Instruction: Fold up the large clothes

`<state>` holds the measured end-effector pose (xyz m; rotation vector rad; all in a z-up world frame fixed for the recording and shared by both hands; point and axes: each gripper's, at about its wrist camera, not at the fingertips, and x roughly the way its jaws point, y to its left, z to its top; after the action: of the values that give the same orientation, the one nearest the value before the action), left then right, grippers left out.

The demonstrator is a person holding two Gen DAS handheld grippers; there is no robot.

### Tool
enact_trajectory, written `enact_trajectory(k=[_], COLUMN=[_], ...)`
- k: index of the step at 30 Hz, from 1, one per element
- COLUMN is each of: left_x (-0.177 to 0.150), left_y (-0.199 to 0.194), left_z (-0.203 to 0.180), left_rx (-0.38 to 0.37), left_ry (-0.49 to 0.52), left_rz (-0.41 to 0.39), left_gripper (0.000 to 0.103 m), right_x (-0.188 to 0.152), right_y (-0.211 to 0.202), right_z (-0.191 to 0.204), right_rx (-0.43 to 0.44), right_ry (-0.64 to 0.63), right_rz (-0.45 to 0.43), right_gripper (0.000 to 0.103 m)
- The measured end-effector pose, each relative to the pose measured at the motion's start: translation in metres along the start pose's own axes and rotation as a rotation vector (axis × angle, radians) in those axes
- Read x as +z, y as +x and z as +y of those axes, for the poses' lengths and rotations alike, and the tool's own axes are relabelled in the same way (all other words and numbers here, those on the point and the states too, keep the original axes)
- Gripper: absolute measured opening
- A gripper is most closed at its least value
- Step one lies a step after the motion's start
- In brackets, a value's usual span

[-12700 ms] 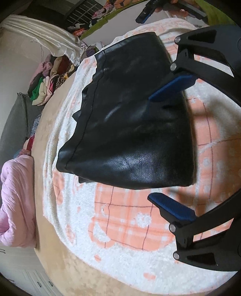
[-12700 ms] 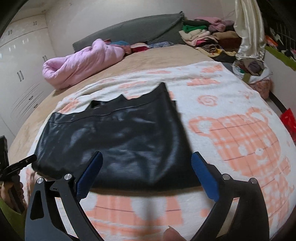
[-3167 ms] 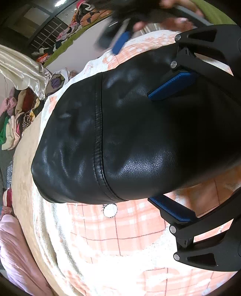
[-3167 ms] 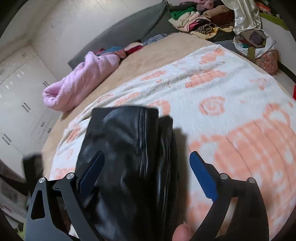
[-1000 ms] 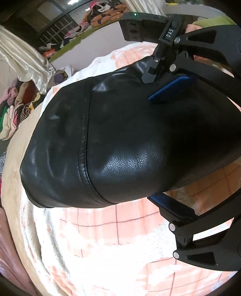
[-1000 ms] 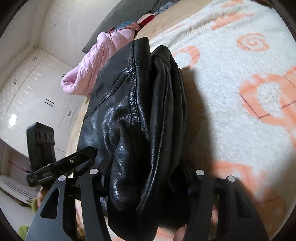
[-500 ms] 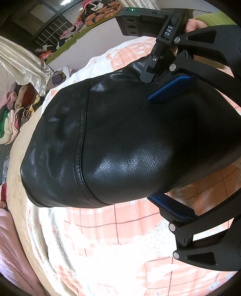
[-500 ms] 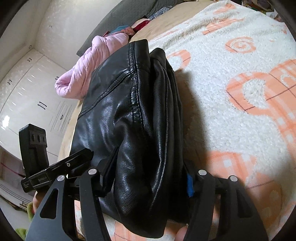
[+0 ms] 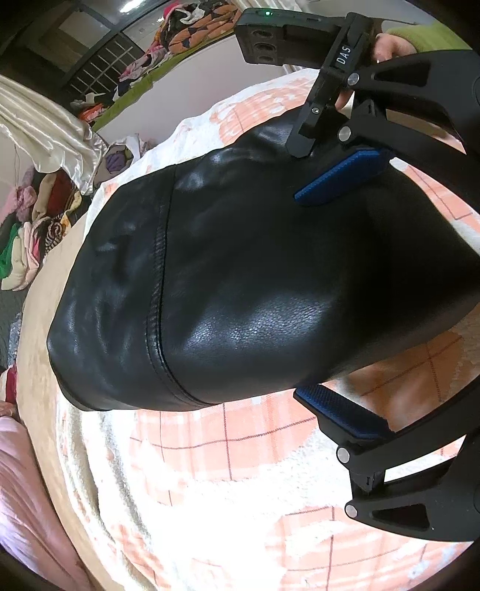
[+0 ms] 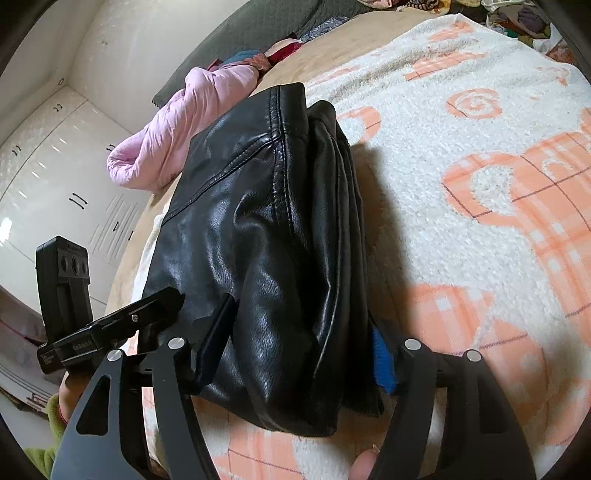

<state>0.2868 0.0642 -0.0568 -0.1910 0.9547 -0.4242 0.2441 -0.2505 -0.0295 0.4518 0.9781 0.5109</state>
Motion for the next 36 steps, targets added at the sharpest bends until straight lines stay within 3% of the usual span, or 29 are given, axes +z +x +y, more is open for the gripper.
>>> enact_trajectory(k=[11,22,36], left_x=[-0.003,-0.008,-0.036], left_y=[-0.012,-0.035,-0.084], left_z=[-0.006,-0.020,-0.035], left_rx=[0.015,0.037,0.041], left_ry=[0.014,0.016,0.021], left_rz=[-0.011,-0.042,-0.117], left_gripper=[0.091,0.093,0.093], right_x=[-0.008,-0.022,-0.048], right_y=[-0.007,-0.047,-0.102], right_z=[0.002,0.016,0.059], right_rx=[-0.038,-0.071,-0.119], right_ry=[0.002,-0.060,-0.174], right_rz=[0.002,-0.082,-0.215], right_gripper=[0.074,0.095,0.098])
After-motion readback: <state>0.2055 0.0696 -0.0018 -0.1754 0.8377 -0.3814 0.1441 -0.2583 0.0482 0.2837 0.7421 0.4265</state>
